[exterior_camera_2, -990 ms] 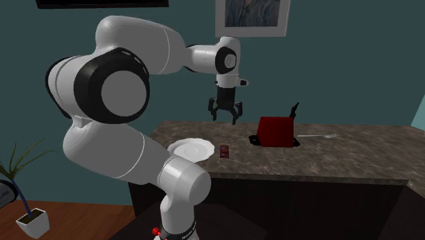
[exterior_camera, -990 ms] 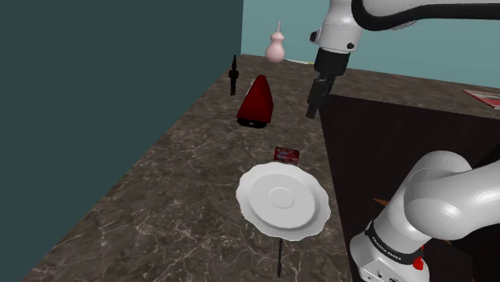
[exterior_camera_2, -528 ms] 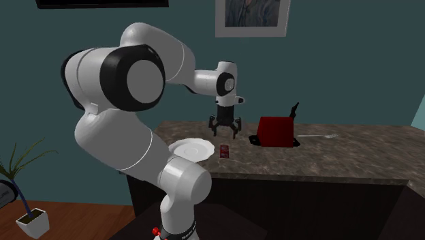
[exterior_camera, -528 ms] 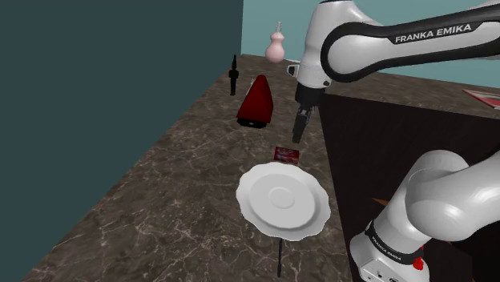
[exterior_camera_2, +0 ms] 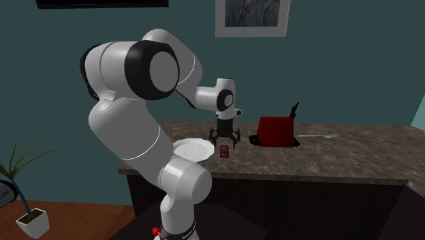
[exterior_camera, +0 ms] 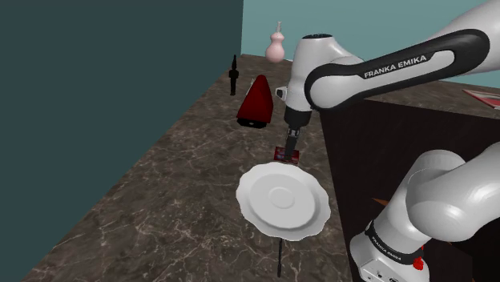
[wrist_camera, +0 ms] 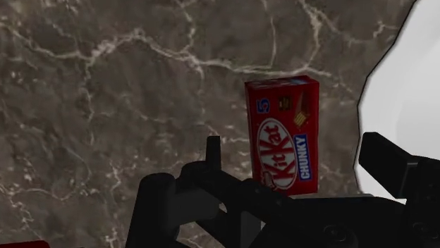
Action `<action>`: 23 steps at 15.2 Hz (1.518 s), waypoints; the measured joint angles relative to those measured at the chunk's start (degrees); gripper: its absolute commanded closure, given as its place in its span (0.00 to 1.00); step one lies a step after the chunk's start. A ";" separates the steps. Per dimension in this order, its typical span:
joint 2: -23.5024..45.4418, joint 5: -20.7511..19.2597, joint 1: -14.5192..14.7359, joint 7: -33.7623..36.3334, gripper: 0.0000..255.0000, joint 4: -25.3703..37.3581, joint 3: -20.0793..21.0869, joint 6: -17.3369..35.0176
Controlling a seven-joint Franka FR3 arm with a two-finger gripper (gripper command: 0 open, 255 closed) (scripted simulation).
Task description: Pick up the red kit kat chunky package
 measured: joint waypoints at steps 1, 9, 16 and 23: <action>0.19 0.00 0.00 -0.02 0.00 -0.67 0.00 0.87; 2.11 0.00 0.01 0.06 1.00 -2.05 0.12 4.38; 1.79 -0.03 0.00 0.04 1.00 -1.97 0.08 3.95; -0.77 -0.01 0.02 -0.04 1.00 1.34 -0.03 -2.03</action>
